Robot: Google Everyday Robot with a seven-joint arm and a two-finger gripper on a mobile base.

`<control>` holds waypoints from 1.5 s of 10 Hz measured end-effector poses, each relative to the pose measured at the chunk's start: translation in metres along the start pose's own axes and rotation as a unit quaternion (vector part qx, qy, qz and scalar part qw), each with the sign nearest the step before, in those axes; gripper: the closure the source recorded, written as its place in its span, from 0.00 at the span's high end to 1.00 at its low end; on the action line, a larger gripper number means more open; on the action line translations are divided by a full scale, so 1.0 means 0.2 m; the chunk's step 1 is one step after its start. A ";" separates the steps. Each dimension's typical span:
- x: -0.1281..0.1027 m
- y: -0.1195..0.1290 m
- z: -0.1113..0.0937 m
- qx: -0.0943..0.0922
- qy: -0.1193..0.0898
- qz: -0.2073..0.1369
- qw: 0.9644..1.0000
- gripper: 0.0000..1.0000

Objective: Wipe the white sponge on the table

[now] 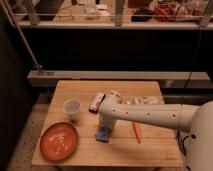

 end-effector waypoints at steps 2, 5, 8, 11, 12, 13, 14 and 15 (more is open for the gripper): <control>0.15 0.07 -0.02 -0.006 0.013 0.019 1.000 0.32; 0.22 0.22 -0.03 -0.017 0.018 0.048 0.999 0.32; 0.04 0.41 -0.03 -0.024 0.010 0.079 0.997 0.32; -0.15 0.51 -0.08 -0.030 0.005 0.088 0.996 0.32; -0.22 0.53 -0.09 -0.031 0.002 0.086 0.996 0.32; -0.28 0.54 -0.10 -0.030 -0.002 0.086 0.996 0.32; -0.32 0.51 -0.11 -0.026 -0.005 0.081 0.996 0.32; -0.34 0.47 -0.10 -0.022 -0.009 0.073 0.997 0.32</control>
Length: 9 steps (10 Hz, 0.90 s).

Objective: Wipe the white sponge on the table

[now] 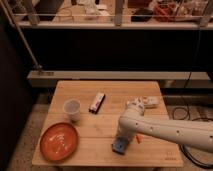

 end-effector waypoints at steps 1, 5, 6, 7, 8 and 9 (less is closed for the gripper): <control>-0.04 -0.10 0.02 0.006 -0.006 -0.016 1.000 0.32; -0.07 -0.38 0.03 0.029 -0.007 -0.079 0.996 0.32; -0.06 -0.43 0.03 0.033 -0.005 -0.090 0.995 0.32; -0.03 -0.48 0.04 0.037 -0.004 -0.103 0.994 0.32; 0.02 -0.55 0.05 0.042 -0.002 -0.114 0.993 0.32; 0.09 -0.60 0.06 0.044 0.003 -0.120 0.992 0.32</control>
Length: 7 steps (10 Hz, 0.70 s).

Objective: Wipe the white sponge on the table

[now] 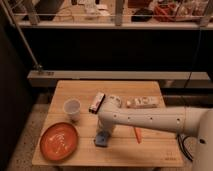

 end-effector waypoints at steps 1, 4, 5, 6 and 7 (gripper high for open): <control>0.06 -0.01 0.01 0.000 0.002 -0.002 1.000 0.32; 0.23 0.07 0.01 -0.005 0.007 0.021 1.000 0.32; 0.25 0.15 0.00 -0.009 0.009 0.036 0.999 0.32; 0.26 0.23 -0.01 -0.013 0.011 0.049 0.999 0.32; 0.26 0.32 -0.03 -0.018 0.013 0.064 0.998 0.32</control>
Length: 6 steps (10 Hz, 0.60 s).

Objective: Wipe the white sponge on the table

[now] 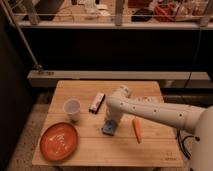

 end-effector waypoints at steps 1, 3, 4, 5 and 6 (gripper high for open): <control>0.00 0.09 -0.03 -0.005 0.003 0.017 1.000 0.32; -0.06 0.29 -0.08 -0.016 0.004 0.046 0.999 0.32; -0.14 0.34 -0.10 -0.018 0.002 0.053 0.998 0.32; -0.22 0.37 -0.12 -0.020 -0.002 0.057 0.998 0.32; -0.33 0.39 -0.13 -0.024 -0.010 0.055 0.998 0.32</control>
